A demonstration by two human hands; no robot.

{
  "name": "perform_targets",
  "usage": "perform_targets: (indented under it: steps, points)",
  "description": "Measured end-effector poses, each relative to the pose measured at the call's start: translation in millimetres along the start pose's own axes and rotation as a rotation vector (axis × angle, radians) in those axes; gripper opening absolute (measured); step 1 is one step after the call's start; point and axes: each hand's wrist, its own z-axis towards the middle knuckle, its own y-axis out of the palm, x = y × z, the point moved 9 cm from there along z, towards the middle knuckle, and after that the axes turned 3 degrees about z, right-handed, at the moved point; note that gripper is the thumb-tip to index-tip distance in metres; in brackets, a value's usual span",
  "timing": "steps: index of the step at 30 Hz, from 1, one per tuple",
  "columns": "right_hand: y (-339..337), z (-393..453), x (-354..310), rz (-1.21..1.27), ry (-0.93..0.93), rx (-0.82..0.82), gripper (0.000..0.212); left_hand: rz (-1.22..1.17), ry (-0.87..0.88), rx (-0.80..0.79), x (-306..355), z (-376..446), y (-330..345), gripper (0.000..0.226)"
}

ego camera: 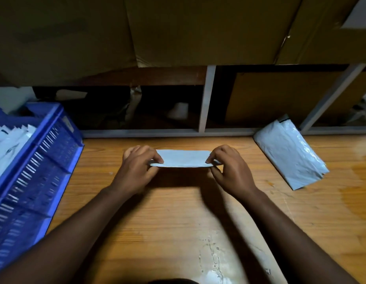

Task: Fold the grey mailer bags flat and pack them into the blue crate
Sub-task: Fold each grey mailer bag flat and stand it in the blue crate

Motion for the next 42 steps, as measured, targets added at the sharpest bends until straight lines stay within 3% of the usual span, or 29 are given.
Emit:
perform_targets:
  steps: [3,8,10,13,19,25,32,40,42]
  points:
    - [16,-20,3,-0.064,-0.01,-0.049,0.03,0.042,0.018,-0.083,0,-26,27,0.025]
    - [75,-75,33,-0.043,0.075,-0.44,0.02,0.049,-0.053,-0.326,-21,-81,84,0.024]
    - [72,-76,35,-0.052,0.059,-0.446,0.028,0.033,-0.084,-0.3,-22,-87,84,0.03]
    - [66,-50,19,-0.068,0.04,-0.31,0.032,0.008,-0.049,-0.185,-8,-71,80,0.032]
    - [146,-18,1,-0.224,0.097,-0.444,0.067,0.054,-0.19,-0.418,2,-36,145,0.101]
    - [167,-27,16,-0.254,0.111,-0.42,0.063,0.244,-0.131,-0.331,-4,-39,151,0.069]
    - [173,-27,19,-0.305,0.115,-0.433,0.061,0.284,-0.099,-0.318,-2,-39,158,0.058]
    - [173,-26,19,-0.218,0.115,-0.503,0.066,0.237,-0.187,-0.362,-6,-39,156,0.073]
    - [160,-24,25,-0.204,0.154,-0.454,0.067,0.212,-0.248,-0.348,-11,-39,151,0.079]
